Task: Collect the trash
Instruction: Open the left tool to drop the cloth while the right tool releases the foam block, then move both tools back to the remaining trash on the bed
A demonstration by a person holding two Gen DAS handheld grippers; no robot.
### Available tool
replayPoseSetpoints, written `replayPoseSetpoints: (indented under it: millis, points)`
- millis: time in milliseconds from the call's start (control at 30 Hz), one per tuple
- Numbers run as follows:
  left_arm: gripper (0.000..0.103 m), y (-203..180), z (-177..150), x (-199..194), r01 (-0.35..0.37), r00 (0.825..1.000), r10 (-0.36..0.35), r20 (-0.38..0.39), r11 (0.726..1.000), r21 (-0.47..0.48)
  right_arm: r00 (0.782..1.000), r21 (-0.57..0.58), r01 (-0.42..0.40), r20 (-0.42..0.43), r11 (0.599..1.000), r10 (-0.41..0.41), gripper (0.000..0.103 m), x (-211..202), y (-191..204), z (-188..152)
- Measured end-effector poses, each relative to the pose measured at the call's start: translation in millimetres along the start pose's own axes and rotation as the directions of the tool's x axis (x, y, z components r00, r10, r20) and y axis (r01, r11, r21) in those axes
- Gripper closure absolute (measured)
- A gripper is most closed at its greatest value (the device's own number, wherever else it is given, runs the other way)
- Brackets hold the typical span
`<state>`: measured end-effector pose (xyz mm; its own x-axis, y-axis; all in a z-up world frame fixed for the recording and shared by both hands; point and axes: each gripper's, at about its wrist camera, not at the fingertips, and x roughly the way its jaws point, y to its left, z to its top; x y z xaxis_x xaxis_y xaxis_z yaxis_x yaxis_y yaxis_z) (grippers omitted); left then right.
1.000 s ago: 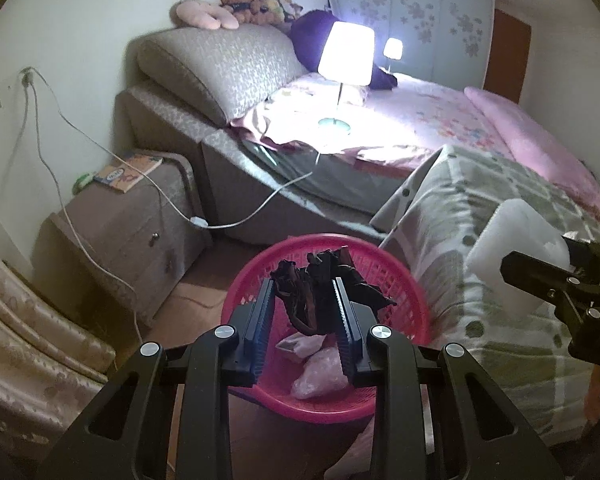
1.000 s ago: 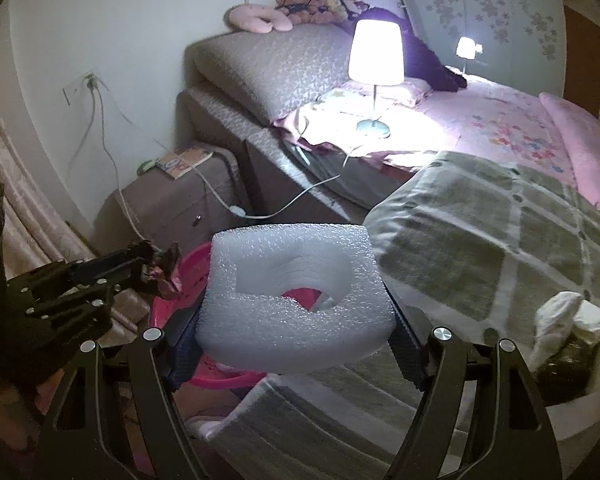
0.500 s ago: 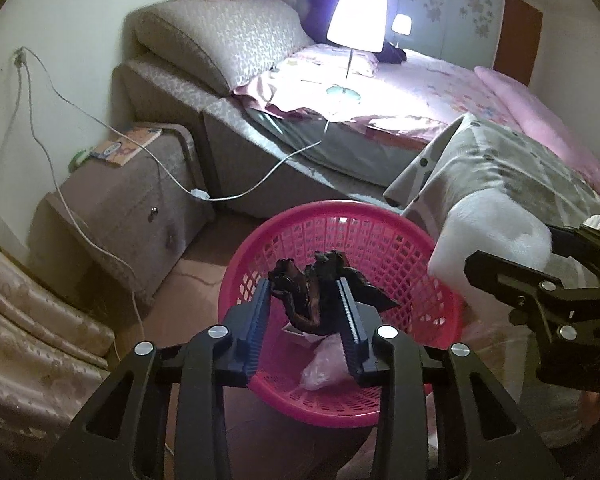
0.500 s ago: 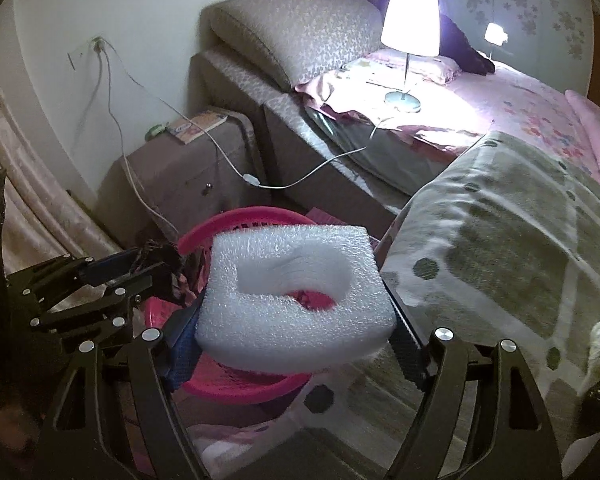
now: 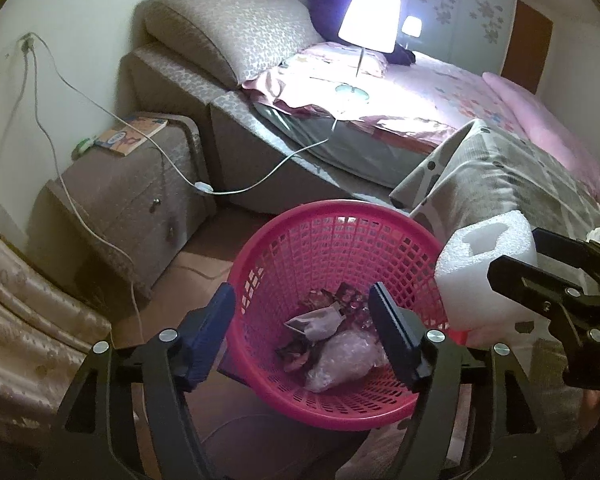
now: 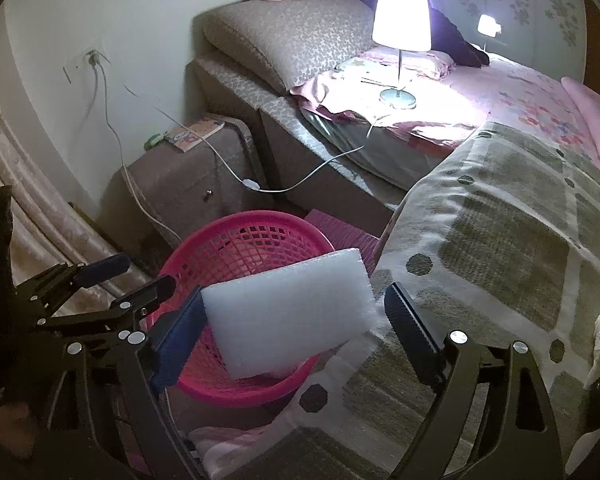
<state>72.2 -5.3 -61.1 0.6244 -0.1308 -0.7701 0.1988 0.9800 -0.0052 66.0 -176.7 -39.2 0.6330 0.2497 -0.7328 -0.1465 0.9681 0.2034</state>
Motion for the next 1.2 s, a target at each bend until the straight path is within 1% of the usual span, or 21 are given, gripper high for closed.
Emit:
replayPoseSetpoints:
  millis: [67,100,300,467,600,967,1100,1200]
  points:
    - [0.035,0,0,-1,-0.008,1.000,0.008,0.007,1.000,-0.001,1.000,0.009,-0.002,-0.001,1.000,0.002,0.012,0,-1,1]
    - [0.035,0,0,-2,-0.013,1.000,0.013,0.010,1.000,-0.001,1.000,0.017,-0.005,0.001,1.000,0.005,0.012,0,-1,1]
    - [0.035,5,3,-5,-0.049,0.998,0.049,0.029,0.999,-0.012,1.000,0.021,-0.023,0.014,1.000,0.023,0.011,-5,2,7]
    - [0.035,2,4,-7,-0.052,0.998,0.052,0.042,0.999,-0.001,0.999,0.012,-0.011,0.035,1.000,0.011,0.011,-11,4,7]
    - [0.034,-1,4,-10,-0.050,0.997,0.049,0.054,0.999,0.009,0.999,0.020,0.011,0.050,1.000,-0.012,0.011,-16,1,2]
    - [0.028,-9,4,-16,-0.031,0.996,0.030,0.080,0.999,0.018,0.995,0.087,0.059,0.080,0.994,-0.066,0.011,-38,-24,-15]
    - [0.027,-15,3,-19,-0.022,0.996,0.019,0.090,0.999,0.028,0.990,0.118,0.084,0.106,0.989,-0.097,0.011,-54,-35,-26]
    - [0.026,-21,1,-22,-0.011,0.995,0.006,0.099,0.999,0.047,0.980,0.142,0.126,0.136,0.982,-0.145,0.011,-74,-47,-38]
